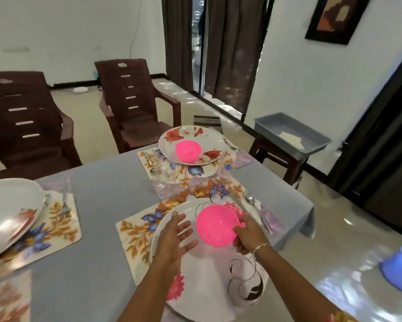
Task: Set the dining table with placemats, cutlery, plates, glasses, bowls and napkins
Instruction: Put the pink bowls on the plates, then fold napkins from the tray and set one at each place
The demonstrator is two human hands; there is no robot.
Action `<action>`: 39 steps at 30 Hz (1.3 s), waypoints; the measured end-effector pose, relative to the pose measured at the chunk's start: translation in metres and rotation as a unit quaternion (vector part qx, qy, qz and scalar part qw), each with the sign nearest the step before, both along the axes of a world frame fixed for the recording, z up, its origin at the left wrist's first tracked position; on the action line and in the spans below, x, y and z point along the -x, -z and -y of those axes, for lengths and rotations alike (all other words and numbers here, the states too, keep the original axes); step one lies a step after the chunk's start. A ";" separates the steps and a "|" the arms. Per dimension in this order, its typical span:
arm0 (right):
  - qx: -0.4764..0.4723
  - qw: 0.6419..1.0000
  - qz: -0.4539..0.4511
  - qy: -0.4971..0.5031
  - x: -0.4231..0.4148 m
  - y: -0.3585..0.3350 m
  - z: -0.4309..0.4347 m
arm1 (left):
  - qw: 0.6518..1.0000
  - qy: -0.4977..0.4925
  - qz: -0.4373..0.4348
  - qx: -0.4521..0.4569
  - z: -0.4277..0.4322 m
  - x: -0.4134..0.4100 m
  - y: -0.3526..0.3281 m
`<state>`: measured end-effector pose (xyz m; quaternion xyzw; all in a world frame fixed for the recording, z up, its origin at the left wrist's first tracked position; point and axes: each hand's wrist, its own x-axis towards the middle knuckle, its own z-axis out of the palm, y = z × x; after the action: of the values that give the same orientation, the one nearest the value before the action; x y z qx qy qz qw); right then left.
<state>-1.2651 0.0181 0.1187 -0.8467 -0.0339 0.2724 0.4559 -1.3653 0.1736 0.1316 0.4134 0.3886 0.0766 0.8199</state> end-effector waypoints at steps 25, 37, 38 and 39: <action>-0.011 0.969 0.062 -0.239 -0.215 0.009 0.111 | 0.966 -0.133 0.038 -0.220 0.143 -0.238 -0.009; 0.066 0.986 0.103 -0.111 -0.410 0.002 0.342 | 0.967 -0.040 0.024 -0.251 0.308 -0.441 -0.007; 0.065 0.987 0.102 -0.101 -0.428 0.003 0.351 | 0.967 -0.035 0.023 -0.252 0.315 -0.459 -0.006; 0.065 0.988 0.101 -0.093 -0.446 0.004 0.359 | 0.967 -0.032 0.022 -0.252 0.321 -0.476 -0.005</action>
<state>-0.8195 -0.3408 0.1151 -0.8906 -0.1408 0.2289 0.3669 -0.8888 -0.1473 0.1364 0.5924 0.3517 0.2071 0.6946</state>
